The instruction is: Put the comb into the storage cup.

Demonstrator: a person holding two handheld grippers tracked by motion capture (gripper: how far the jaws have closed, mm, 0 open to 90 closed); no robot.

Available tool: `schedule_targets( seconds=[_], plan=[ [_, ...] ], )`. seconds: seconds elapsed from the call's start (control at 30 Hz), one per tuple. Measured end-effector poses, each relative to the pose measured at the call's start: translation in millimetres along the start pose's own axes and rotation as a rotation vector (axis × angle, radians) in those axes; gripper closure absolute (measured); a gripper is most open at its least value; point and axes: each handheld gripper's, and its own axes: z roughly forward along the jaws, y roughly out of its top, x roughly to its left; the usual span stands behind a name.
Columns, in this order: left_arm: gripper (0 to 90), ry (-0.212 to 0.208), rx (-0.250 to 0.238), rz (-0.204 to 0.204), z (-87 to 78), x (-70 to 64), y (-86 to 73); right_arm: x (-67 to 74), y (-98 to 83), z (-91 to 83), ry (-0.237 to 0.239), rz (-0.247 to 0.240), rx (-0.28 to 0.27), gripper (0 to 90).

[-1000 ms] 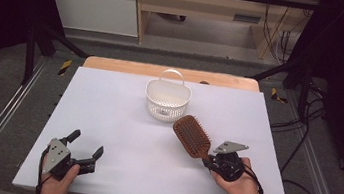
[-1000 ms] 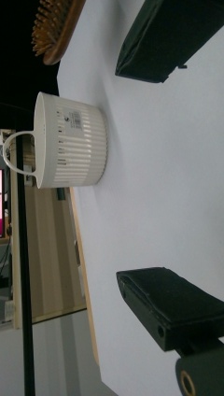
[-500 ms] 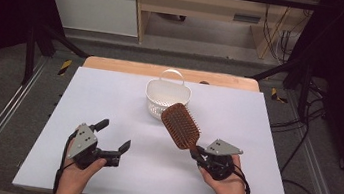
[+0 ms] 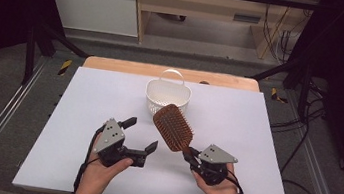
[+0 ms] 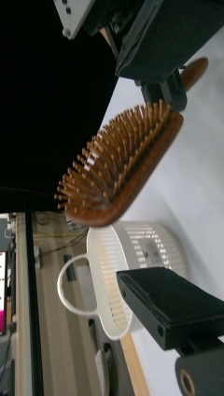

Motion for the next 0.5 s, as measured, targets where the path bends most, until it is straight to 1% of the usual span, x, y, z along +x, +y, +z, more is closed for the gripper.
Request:
schedule_targets(
  seconds=[0.1, 0.2, 0.27, 0.3, 0.33, 0.47, 0.5],
  plan=[
    [3.8, -0.009, 0.011, -0.002, 3.1, -2.9, -1.1, 2.5, -0.6, 0.8, 0.0, -0.005, -0.011, 72.6],
    [4.0, -0.006, 0.017, -0.005, 6.3, -6.1, -4.0, 5.3, -2.0, 1.7, 0.006, -0.006, -0.017, 72.6],
    [4.0, -0.015, 0.018, -0.027, 9.5, -8.1, -5.7, 6.9, -3.4, 2.4, 0.009, -0.006, -0.024, 72.6],
    [4.0, -0.015, 0.018, -0.027, 9.5, -8.1, -5.7, 6.9, -3.4, 2.4, 0.009, -0.006, -0.024, 72.6],
    [4.0, -0.017, 0.019, -0.045, 11.8, -9.0, -7.2, 8.5, -3.3, 2.7, 0.009, -0.007, -0.03, 72.6],
    [4.2, -0.02, 0.022, -0.061, 14.8, -8.6, -8.8, 11.0, -3.6, 2.6, 0.009, -0.016, -0.037, 72.6],
    [4.3, -0.034, 0.017, -0.088, 16.6, -7.2, -9.2, 12.7, -4.5, 2.9, 0.008, -0.023, -0.041, 72.6]
  ],
)
